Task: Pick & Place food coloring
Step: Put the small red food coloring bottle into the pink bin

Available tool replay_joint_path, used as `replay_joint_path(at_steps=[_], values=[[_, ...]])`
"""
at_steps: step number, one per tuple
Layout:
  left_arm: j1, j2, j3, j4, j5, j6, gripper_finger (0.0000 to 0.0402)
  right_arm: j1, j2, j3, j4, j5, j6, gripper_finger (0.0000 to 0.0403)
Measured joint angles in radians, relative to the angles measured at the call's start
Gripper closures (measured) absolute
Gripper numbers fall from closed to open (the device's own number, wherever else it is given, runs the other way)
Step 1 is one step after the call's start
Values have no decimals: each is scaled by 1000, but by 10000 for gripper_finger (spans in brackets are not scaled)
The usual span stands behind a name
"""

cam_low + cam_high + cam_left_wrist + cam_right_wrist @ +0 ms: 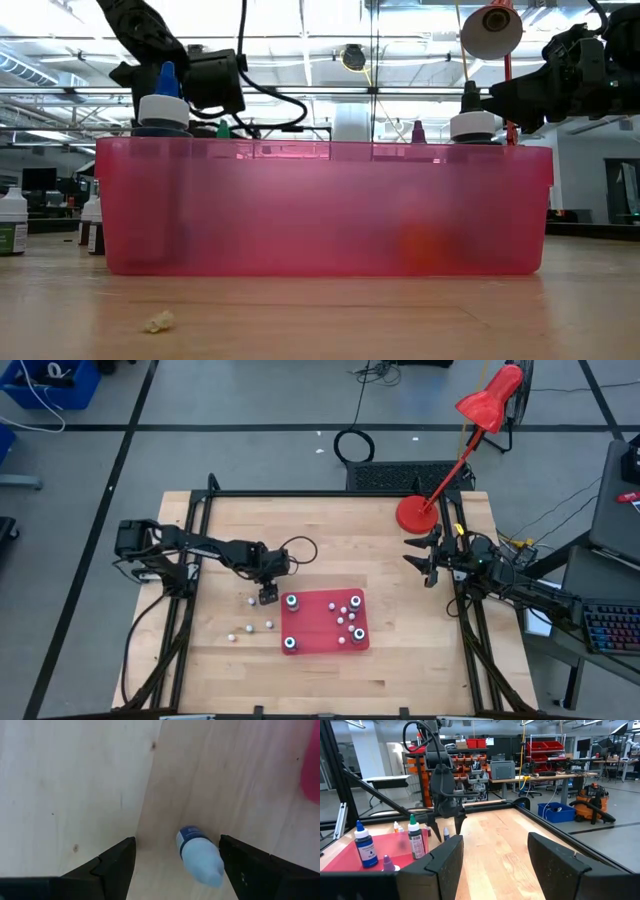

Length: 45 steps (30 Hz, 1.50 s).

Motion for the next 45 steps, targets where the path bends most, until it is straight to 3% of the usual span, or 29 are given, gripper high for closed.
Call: replay_joint_path(at_steps=[36, 40, 45], values=[[0, -14, 45, -78, -1, 8, 124, 0, 0, 0, -1, 0, 0, 193], [0, -14, 45, -77, -1, 7, 148, 0, 0, 0, -1, 0, 0, 193], [0, -14, 45, -76, -1, 6, 214, 0, 0, 0, -1, 0, 0, 193]])
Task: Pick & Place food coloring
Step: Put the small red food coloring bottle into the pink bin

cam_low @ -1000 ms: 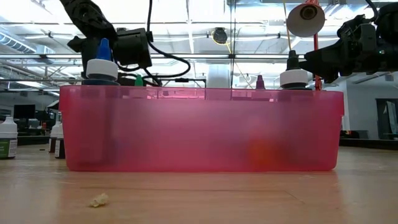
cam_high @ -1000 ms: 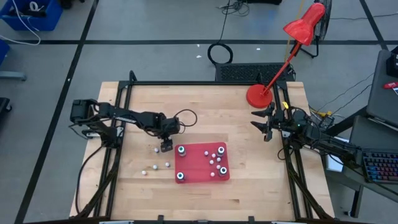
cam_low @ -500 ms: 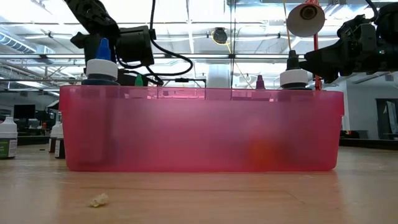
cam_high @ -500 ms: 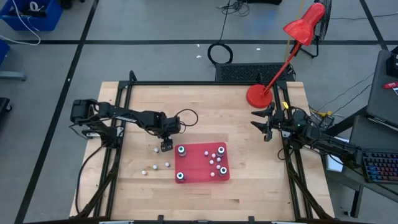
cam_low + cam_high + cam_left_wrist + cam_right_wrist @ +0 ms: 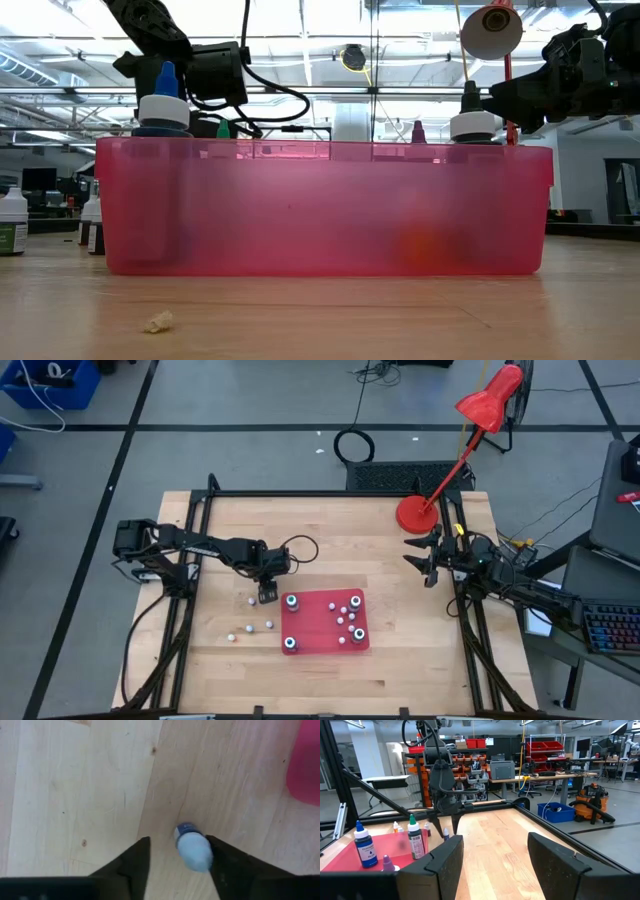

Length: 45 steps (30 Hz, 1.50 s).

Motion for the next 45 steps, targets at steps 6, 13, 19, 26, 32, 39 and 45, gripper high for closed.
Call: replay_joint_path(at_steps=[6, 13, 19, 26, 32, 39, 45], values=[[0, 0, 0, -1, 0, 6, 324, 0, 0, -1, 0, 0, 0, 193], [-4, -4, 42, -81, -1, -9, 351, 0, 0, -1, 0, 0, 0, 193], [-49, -6, 133, -144, -27, 6, 400, 0, 0, -1, 0, 0, 0, 193], [-79, -6, 192, -158, -28, 6, 400, 0, 0, -1, 0, 0, 0, 193], [-92, -11, 206, -192, -3, 6, 385, 0, 0, -1, 0, 0, 0, 193], [-158, -15, 202, -428, 86, -139, 393, 0, 0, 0, 0, 0, 0, 193], [-202, -15, 200, -478, 2, -300, 337, 0, 0, 0, 0, 0, 0, 193]])
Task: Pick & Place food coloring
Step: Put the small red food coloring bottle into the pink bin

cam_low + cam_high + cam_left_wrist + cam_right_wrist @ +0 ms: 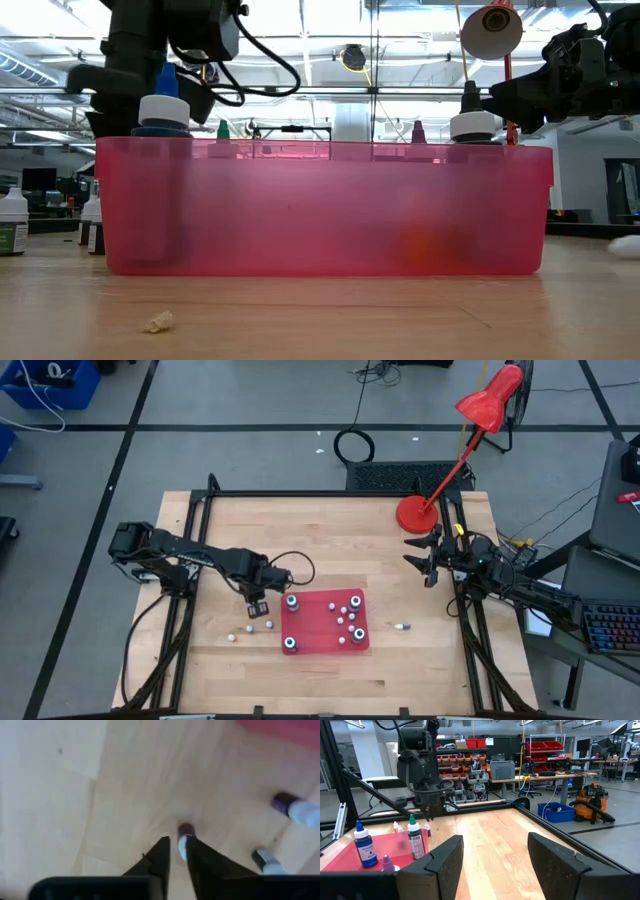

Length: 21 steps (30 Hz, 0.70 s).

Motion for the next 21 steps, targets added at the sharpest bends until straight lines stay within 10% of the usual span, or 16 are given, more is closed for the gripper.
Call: replay_joint_path(at_steps=[11, 21], values=[[-65, -3, -24, -1, -27, -50, 177, 0, 0, 0, 0, 0, 0, 193], [-101, -20, -161, 125, -30, -135, 158, 0, 0, 0, 0, 0, 0, 193]])
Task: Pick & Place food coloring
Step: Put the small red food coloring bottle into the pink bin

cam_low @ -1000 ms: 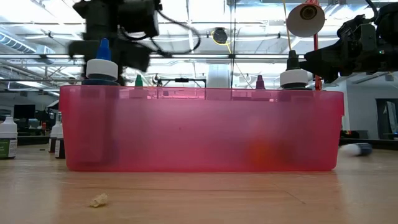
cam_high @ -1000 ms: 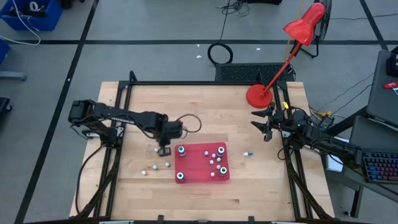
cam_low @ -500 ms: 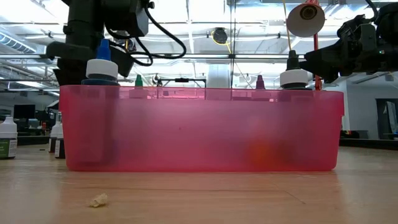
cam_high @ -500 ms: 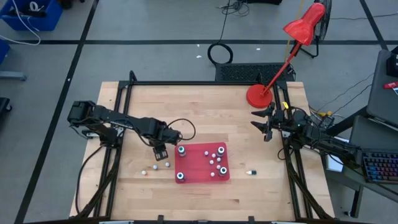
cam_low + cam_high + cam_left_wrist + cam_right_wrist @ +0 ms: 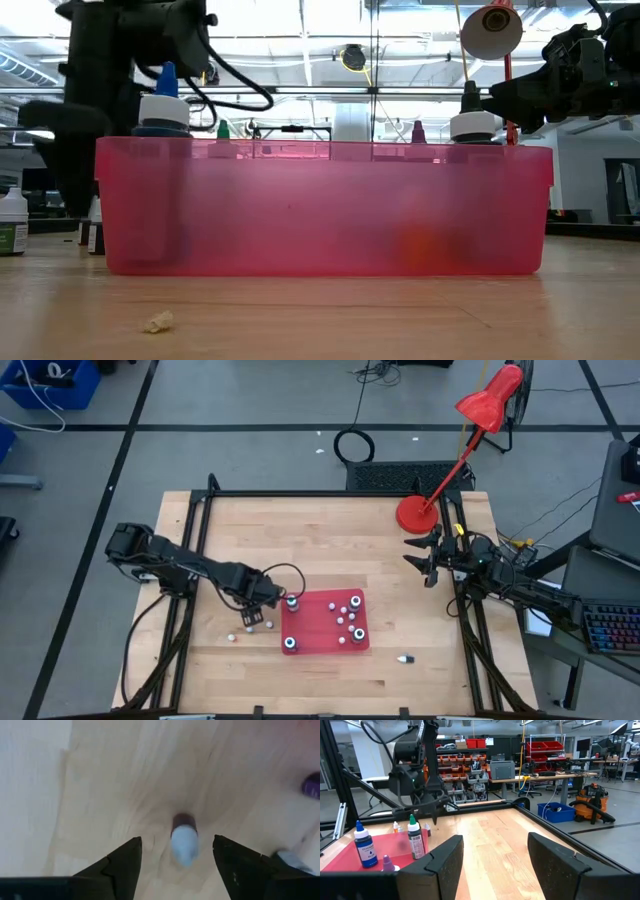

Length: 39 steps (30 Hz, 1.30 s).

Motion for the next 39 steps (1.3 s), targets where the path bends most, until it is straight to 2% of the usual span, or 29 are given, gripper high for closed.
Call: replay_joint_path(at_steps=[6, 25, 30, 36, 39], values=[[5, -1, -58, 120, 0, 38, 170, 0, 0, 0, 0, 0, 0, 193], [9, -1, -82, 145, 0, 41, 224, 0, 0, 0, 0, 0, 0, 193], [9, -1, -82, 145, 0, 41, 257, 0, 0, 0, 0, 0, 0, 193], [9, -1, -81, 144, 0, 54, 328, 0, 0, -1, 0, 0, 0, 193], [9, -1, -81, 144, -2, 61, 334, 0, 0, -1, 0, 0, 0, 193]])
